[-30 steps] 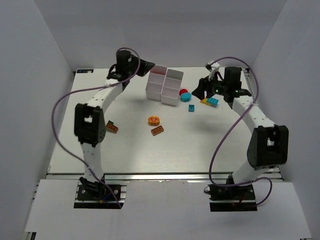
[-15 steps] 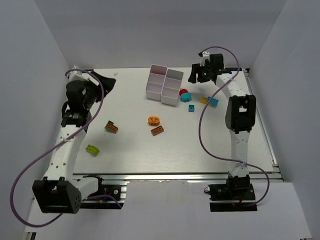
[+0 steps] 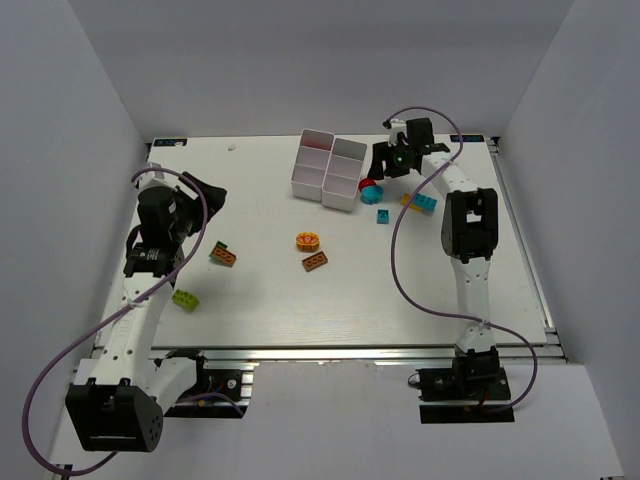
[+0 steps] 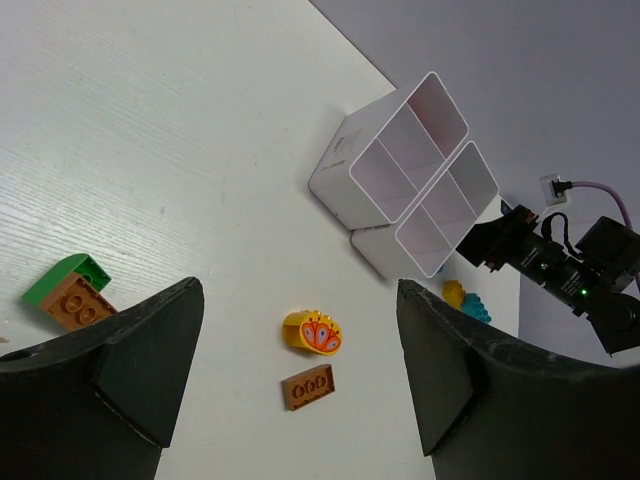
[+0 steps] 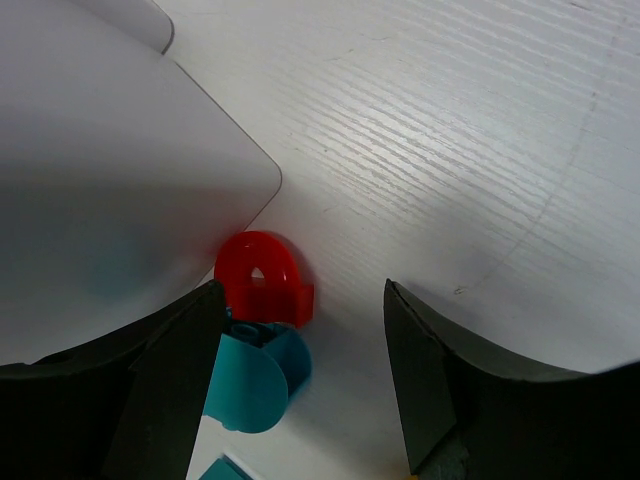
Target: Sort the legos into containers by color
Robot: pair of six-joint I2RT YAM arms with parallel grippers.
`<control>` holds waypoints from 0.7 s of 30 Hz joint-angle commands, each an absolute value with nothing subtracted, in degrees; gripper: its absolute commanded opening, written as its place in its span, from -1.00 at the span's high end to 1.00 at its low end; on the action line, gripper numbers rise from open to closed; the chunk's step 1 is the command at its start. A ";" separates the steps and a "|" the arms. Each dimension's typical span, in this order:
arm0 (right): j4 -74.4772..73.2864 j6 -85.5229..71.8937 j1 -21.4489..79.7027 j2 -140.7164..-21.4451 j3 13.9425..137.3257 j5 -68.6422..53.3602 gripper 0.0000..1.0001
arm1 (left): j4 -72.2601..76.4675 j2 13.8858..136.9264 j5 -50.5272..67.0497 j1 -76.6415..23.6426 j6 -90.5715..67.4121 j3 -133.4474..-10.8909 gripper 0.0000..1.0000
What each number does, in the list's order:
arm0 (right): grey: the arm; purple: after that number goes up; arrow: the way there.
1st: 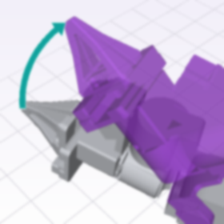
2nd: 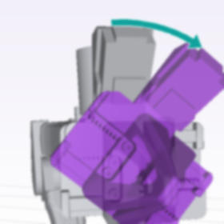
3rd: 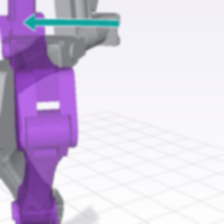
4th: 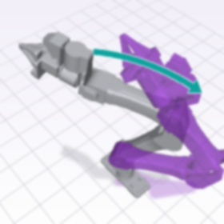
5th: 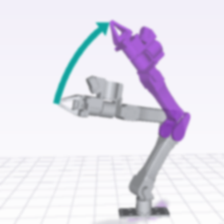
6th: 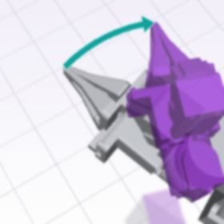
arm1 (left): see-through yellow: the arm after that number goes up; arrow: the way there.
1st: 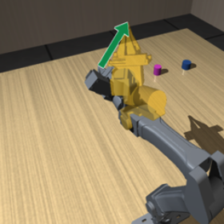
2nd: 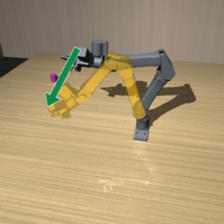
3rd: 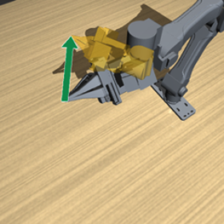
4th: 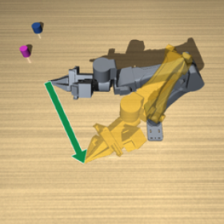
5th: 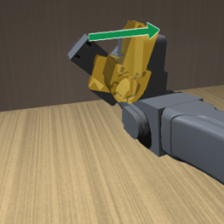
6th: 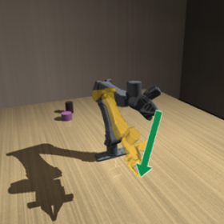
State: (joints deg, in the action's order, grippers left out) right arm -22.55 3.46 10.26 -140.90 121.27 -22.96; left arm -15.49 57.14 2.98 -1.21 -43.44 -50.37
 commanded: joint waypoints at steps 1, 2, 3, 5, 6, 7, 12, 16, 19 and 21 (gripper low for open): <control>-22.41 4.83 10.98 -141.85 122.43 -25.14 -0.40 | -16.70 56.42 2.02 -0.97 -42.54 -52.03 -0.75; -22.50 4.92 11.16 -142.12 122.52 -24.96 -0.40 | -16.53 56.51 2.11 -0.97 -42.63 -51.94 -0.75; -22.67 5.01 11.34 -142.38 122.61 -24.61 -0.40 | -16.52 56.51 2.20 -0.97 -42.63 -51.86 -0.75; -23.11 5.18 11.86 -142.91 122.52 -24.08 -0.40 | -16.70 56.51 2.37 -0.97 -42.71 -51.77 -0.75; -23.64 5.36 11.95 -142.91 122.26 -23.91 -0.40 | -16.70 56.51 2.46 -0.97 -42.71 -51.77 -0.75; -23.90 5.45 12.21 -143.00 122.17 -23.56 -0.40 | -16.96 56.25 2.29 -0.97 -42.80 -51.68 -0.75; -24.69 5.98 12.39 -143.09 122.34 -23.82 -0.38 | -16.53 54.76 1.93 -0.97 -43.50 -49.92 -0.75; -25.22 5.89 12.66 -143.09 121.82 -23.82 -0.35 | -15.82 54.76 2.37 -0.97 -44.12 -49.22 -0.75; -25.58 5.36 13.01 -142.65 120.76 -22.94 -0.27 | -16.08 54.93 2.20 -0.88 -43.77 -49.83 -0.75; -25.40 4.92 12.92 -142.38 119.89 -21.98 -0.22 | -16.26 55.02 2.11 -0.88 -43.42 -50.27 -0.76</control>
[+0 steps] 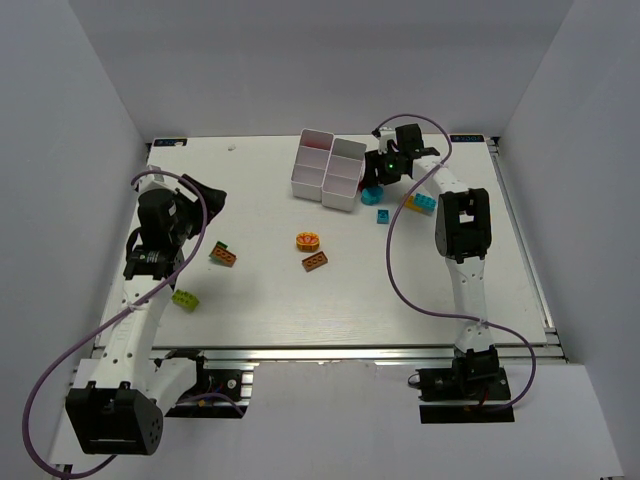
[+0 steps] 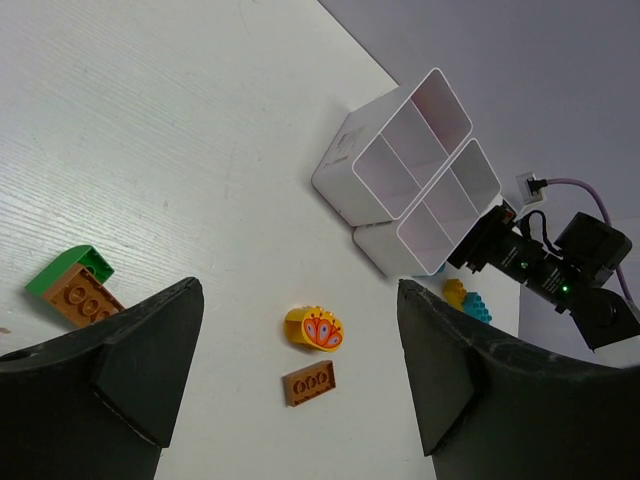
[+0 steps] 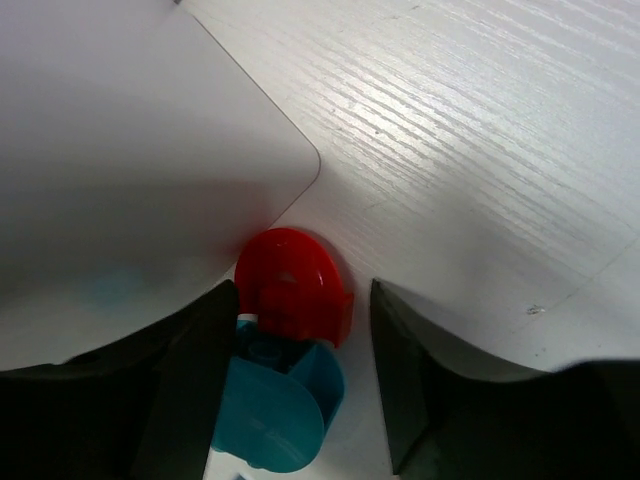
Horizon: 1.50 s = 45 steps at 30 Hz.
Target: Sort the legos into containers by color
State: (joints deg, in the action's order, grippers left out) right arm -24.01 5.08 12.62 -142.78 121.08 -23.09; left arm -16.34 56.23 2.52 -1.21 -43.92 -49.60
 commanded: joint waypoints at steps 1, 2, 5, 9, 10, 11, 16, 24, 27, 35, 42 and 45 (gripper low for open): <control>-25.40 4.75 13.01 -142.12 119.62 -21.62 -0.12 | -16.43 54.93 2.02 -0.88 -43.42 -50.27 -0.76; -25.14 4.49 13.01 -141.95 119.27 -20.49 -0.07 | -16.44 54.84 2.02 -0.88 -43.42 -50.36 -0.76; -24.52 4.39 13.01 -141.07 117.60 -18.99 0.02 | -16.35 54.41 1.76 -0.88 -43.50 -49.92 -0.76; -24.08 4.66 12.92 -139.84 115.67 -17.84 0.20 | -16.17 54.23 1.41 -0.88 -43.68 -49.66 -0.77; -24.00 4.66 13.01 -139.31 115.40 -17.67 0.25 | -16.17 54.14 1.41 -0.88 -43.68 -49.66 -0.78; -23.82 4.66 13.01 -138.96 114.70 -17.32 0.26 | -16.08 54.23 1.49 -0.88 -43.68 -49.75 -0.78; -23.38 5.45 12.48 -136.24 112.50 -17.31 0.37 | -15.38 54.75 1.93 -0.88 -43.68 -50.10 -0.78; -22.24 5.98 10.64 -129.91 105.74 -21.97 0.59 | -13.63 55.46 3.08 -0.88 -44.21 -49.66 -0.78; -20.83 5.37 10.11 -126.66 102.14 -24.52 0.86 | -12.83 55.81 3.60 -0.88 -44.38 -49.57 -0.78; -16.79 3.34 9.32 -121.29 97.56 -28.74 0.97 | -12.39 56.07 4.48 -0.88 -44.65 -49.75 -0.78; -15.12 2.90 9.58 -117.26 97.38 -30.41 0.99 | -11.78 54.85 4.75 -0.88 -45.26 -49.04 -0.78; -14.24 2.90 10.54 -115.41 98.96 -31.02 0.99 | -11.69 54.67 4.75 -0.88 -45.35 -48.78 -0.78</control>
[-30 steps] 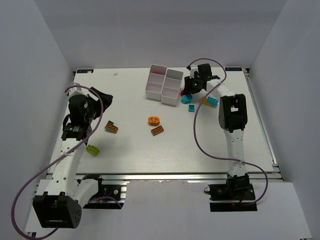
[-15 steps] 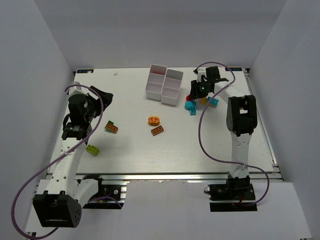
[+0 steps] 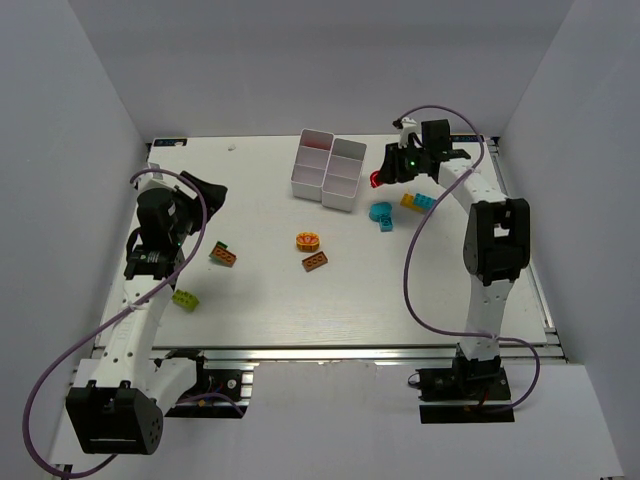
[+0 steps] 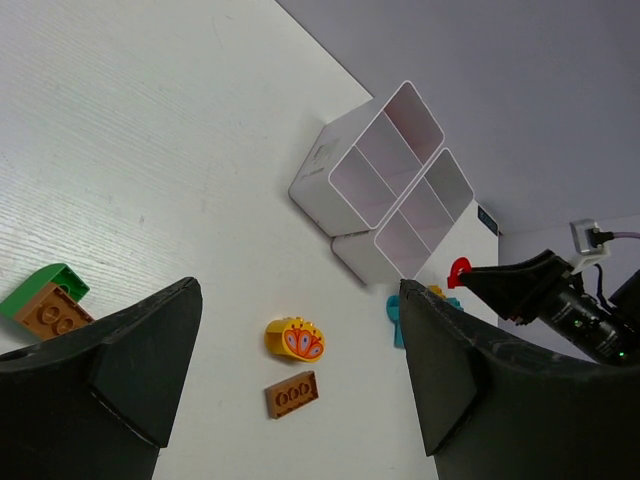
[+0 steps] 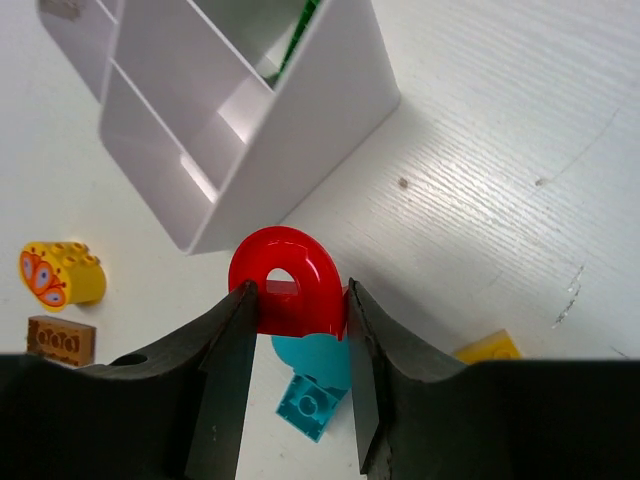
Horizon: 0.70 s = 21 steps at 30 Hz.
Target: Sort the legos into containers by color
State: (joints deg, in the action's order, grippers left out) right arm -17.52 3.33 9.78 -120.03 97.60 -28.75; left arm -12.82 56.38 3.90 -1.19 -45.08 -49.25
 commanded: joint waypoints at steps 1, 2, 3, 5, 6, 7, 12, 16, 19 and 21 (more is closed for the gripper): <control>-13.98 2.81 10.81 -114.97 99.49 -31.20 0.99 | -11.52 54.67 4.75 -0.88 -45.44 -48.78 -0.78; -13.10 2.38 11.16 -114.61 100.01 -31.46 0.99 | -11.51 54.58 4.83 -0.88 -45.53 -48.78 -0.78; -12.57 2.37 12.03 -113.91 100.89 -31.55 0.99 | -11.34 54.67 4.83 -0.88 -45.53 -48.61 -0.78; -10.82 2.55 13.35 -113.47 101.95 -31.20 0.99 | -11.25 54.49 4.83 -0.88 -45.61 -48.52 -0.78; -10.20 3.07 15.19 -113.38 102.48 -30.85 0.98 | -11.25 54.49 4.92 -0.88 -45.62 -48.52 -0.78; -9.41 3.51 16.25 -113.55 103.87 -29.89 0.98 | -11.08 54.58 4.92 -0.88 -45.70 -48.34 -0.78; -6.51 5.80 23.46 -119.15 111.60 -22.43 0.98 | -11.34 54.23 5.10 -0.88 -45.88 -48.34 -0.78; -3.52 7.20 26.10 -124.97 118.99 -13.47 0.97 | -11.86 52.91 4.75 -0.88 -46.32 -47.99 -0.78; -0.63 8.87 27.68 -129.01 122.51 -9.42 0.93 | -11.43 52.03 4.66 -0.88 -46.76 -46.85 -0.78; 2.36 9.58 28.21 -129.89 122.35 -7.66 0.92 | -10.99 51.94 4.75 -0.88 -47.11 -46.23 -0.78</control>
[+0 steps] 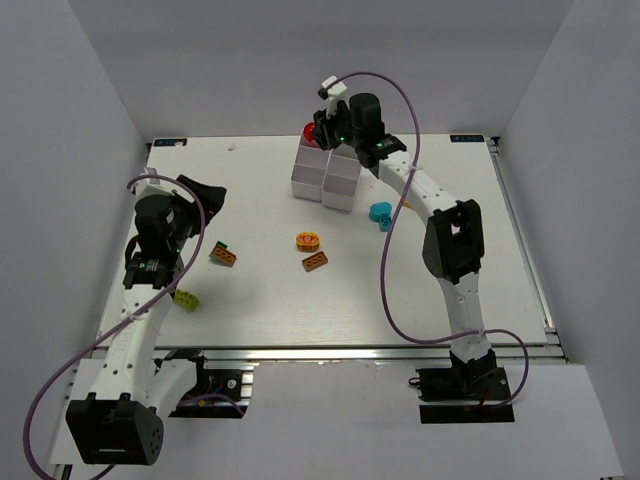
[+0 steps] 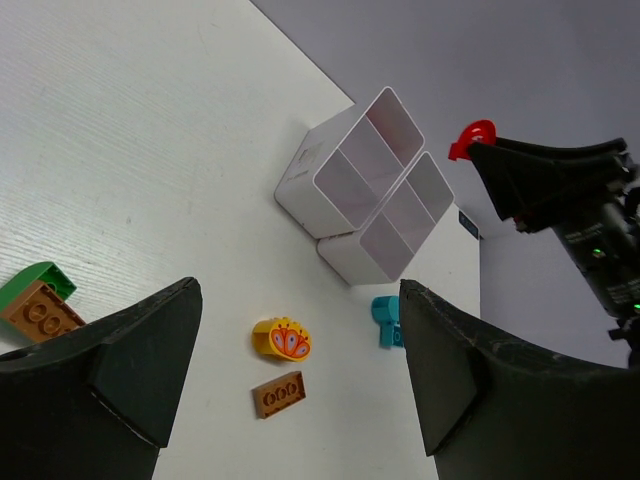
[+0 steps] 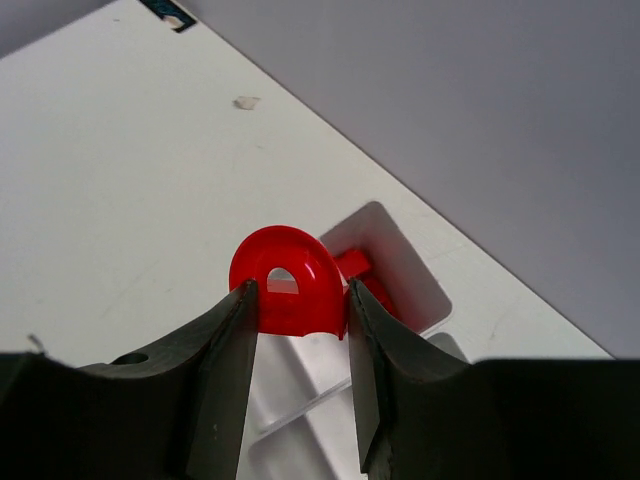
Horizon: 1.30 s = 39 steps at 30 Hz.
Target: Sort the legos into containers by color
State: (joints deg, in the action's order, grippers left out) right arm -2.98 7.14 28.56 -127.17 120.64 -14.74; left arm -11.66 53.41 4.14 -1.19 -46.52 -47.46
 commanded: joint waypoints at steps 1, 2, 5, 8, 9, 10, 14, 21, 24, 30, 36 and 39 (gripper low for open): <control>5.24 9.84 28.47 -130.08 121.91 -6.25 0.92 | -10.73 51.94 4.92 -0.88 -47.37 -45.88 -0.78; 7.01 10.37 28.82 -130.25 121.21 -5.46 0.91 | -10.46 51.94 5.10 -0.88 -47.55 -45.62 -0.78; 11.41 11.77 29.70 -131.74 120.41 -2.38 0.90 | -9.58 52.29 5.62 -0.88 -48.07 -44.91 -0.78; 13.18 11.69 29.88 -134.72 122.60 -0.18 0.90 | -9.49 52.47 5.71 -0.88 -47.90 -44.91 -0.78; 13.44 11.43 29.88 -135.17 123.22 -0.18 0.89 | -9.75 52.47 5.71 -0.88 -47.81 -45.09 -0.78; 13.71 11.34 29.88 -135.61 124.09 1.74 0.90 | -9.84 52.56 5.54 -0.88 -47.55 -45.09 -0.78; 15.29 11.78 30.32 -137.54 124.72 2.99 0.88 | -10.28 52.12 5.36 -0.88 -47.46 -44.74 -0.78; 17.75 13.44 31.20 -140.09 124.54 5.97 0.67 | -10.37 51.85 5.45 -0.88 -47.99 -44.30 -0.78; 18.10 14.24 31.38 -141.06 124.72 6.33 0.46 | -11.16 51.85 5.36 -0.88 -47.64 -45.00 -0.79; 18.72 15.64 31.46 -141.24 123.58 6.24 -0.10 | -12.22 51.33 5.01 -0.88 -47.64 -45.18 -0.79; 20.48 15.65 31.38 -138.87 121.03 4.83 -0.27 | -13.00 51.50 4.40 -0.88 -47.99 -45.26 -0.80; 20.57 15.38 31.46 -137.47 120.59 4.92 -0.27 | -13.88 52.20 3.70 -0.88 -48.60 -45.61 -0.80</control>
